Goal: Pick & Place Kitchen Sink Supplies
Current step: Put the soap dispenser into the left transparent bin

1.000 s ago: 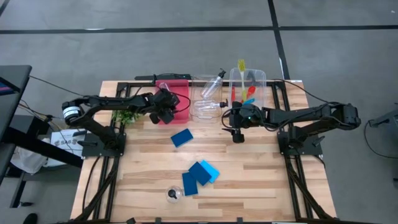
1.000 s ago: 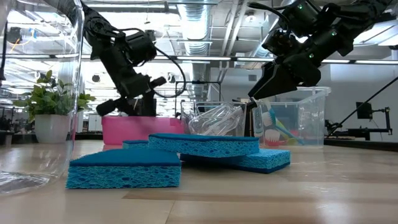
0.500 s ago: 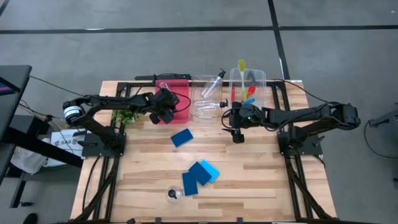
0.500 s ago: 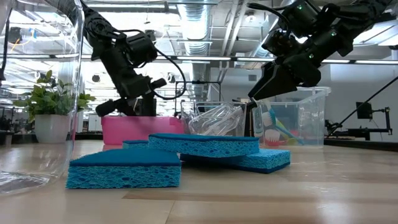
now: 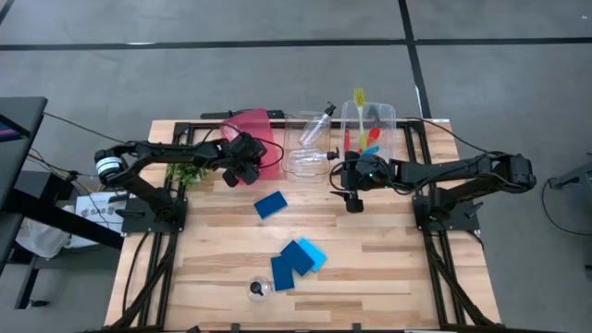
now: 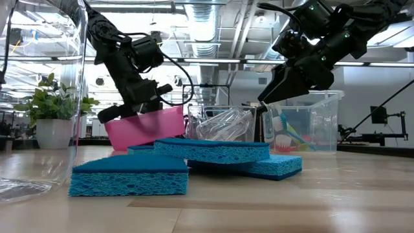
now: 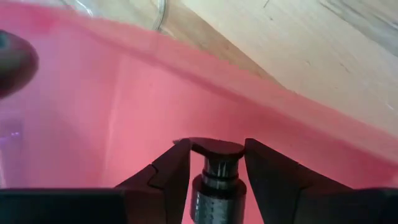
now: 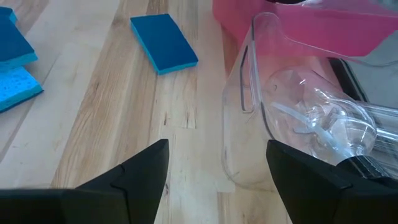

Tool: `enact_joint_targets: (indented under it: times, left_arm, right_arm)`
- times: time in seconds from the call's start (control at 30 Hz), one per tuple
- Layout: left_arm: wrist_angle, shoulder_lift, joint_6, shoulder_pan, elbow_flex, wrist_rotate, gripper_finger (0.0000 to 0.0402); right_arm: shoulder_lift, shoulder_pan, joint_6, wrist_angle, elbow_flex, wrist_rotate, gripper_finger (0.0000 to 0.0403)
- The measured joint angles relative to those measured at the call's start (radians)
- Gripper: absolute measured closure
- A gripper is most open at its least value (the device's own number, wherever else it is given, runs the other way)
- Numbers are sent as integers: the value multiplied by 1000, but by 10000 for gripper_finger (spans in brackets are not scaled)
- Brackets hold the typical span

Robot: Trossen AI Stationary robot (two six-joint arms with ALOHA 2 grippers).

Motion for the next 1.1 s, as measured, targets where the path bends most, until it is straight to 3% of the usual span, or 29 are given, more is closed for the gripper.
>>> enact_joint_targets:
  times: [0.2, 0.37, 0.53, 0.7, 0.93, 1.1]
  left_arm:
    - [0, 0, 11, -4, 0, -7, 266]
    - [1, -1, 61, -24, 0, -48, 323]
    - [1, -14, 67, -61, 0, -151, 391]
    - [3, -69, 62, -89, 0, -177, 394]
    - [10, -199, 51, -116, 0, -291, 394]
    - [24, -322, -106, -123, 0, -305, 391]
  right_arm:
    - [0, 0, 1, 0, 0, 0, 138]
    - [0, 0, 2, 1, 0, 0, 138]
    - [0, 1, 2, 1, 0, -1, 138]
    - [0, 1, 2, 4, 0, -4, 138]
    - [0, 1, 2, 5, 0, -4, 138]
    - [0, 1, 7, 39, 0, -3, 138]
